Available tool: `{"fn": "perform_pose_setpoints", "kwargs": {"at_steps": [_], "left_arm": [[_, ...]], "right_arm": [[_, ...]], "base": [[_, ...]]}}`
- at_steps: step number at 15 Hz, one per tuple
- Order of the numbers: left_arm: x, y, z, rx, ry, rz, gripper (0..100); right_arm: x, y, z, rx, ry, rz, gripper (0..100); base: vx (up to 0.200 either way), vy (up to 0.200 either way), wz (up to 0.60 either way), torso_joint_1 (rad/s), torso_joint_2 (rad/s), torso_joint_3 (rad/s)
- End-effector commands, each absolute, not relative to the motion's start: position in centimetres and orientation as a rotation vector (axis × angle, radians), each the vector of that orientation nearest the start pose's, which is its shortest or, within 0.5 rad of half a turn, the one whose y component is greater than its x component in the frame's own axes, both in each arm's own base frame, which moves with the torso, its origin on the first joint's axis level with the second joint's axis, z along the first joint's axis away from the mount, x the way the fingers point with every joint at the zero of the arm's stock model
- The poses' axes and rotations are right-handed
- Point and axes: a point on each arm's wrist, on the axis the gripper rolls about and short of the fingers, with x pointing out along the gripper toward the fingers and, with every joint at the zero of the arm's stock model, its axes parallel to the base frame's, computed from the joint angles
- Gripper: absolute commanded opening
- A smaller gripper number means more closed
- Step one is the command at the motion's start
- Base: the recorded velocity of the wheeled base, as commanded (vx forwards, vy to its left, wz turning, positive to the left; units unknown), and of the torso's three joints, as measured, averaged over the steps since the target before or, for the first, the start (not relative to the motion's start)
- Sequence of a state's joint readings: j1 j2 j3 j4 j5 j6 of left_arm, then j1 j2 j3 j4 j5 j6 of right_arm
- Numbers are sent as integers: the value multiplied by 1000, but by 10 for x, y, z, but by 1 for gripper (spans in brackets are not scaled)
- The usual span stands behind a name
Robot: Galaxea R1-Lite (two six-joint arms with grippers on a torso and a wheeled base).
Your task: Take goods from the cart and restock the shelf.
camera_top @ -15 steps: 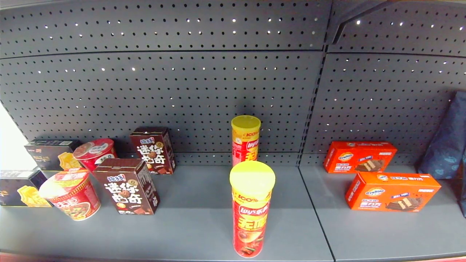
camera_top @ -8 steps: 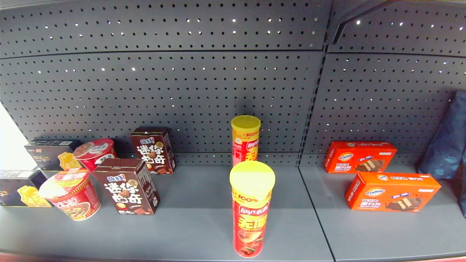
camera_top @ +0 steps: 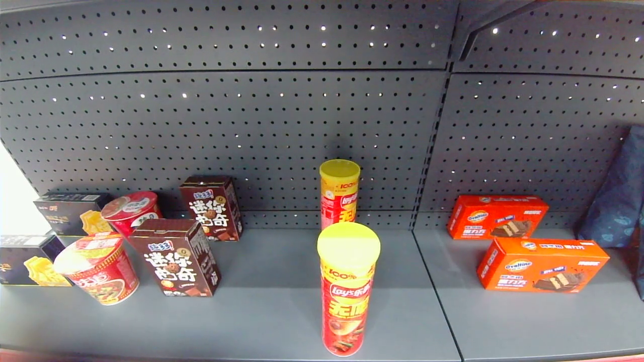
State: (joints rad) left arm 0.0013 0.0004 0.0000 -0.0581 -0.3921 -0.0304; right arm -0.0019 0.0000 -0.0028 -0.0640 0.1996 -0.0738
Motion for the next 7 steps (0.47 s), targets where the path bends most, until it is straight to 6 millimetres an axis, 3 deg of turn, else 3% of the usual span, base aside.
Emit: {"fn": "perform_pose_setpoints", "kwargs": {"at_steps": [1,7], "left_arm": [[-25,-9,81,-20,-51,-397,100],[-25,-9,81,-25,-50,-398,100]], "right_arm": [[-24,4,83,-85,-73,195,100],[-24,4,83,-80,-73,194,100]], "base": [[0,0,0,0,0,0],[0,0,0,0,0,0]]}}
